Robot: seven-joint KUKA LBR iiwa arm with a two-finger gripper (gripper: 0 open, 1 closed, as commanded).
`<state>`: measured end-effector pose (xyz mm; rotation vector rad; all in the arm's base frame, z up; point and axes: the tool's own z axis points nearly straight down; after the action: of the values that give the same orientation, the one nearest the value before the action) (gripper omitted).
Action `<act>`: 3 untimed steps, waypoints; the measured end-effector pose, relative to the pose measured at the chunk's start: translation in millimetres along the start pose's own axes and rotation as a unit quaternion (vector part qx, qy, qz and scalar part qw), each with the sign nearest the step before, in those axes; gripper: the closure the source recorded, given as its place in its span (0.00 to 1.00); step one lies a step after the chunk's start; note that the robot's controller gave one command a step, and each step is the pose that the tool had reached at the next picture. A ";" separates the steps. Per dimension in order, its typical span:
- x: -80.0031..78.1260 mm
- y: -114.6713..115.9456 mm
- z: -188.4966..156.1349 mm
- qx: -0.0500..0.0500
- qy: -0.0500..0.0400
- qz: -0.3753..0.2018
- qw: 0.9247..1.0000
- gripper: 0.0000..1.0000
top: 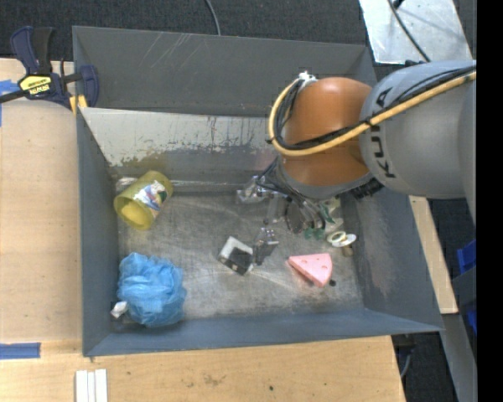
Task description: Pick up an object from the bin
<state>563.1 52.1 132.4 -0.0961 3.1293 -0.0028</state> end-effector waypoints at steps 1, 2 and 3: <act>15.4 7.2 56.2 -0.002 -0.004 0.023 1.000 1.00; 15.4 7.2 56.2 -0.002 -0.004 0.023 1.000 1.00; 9.1 18.5 -38.0 -0.001 0.005 0.013 1.000 1.00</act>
Offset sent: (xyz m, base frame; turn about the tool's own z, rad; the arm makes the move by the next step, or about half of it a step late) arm 0.0000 0.0000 0.0000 0.0000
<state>552.5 70.1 170.3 -0.0563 3.1398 0.0001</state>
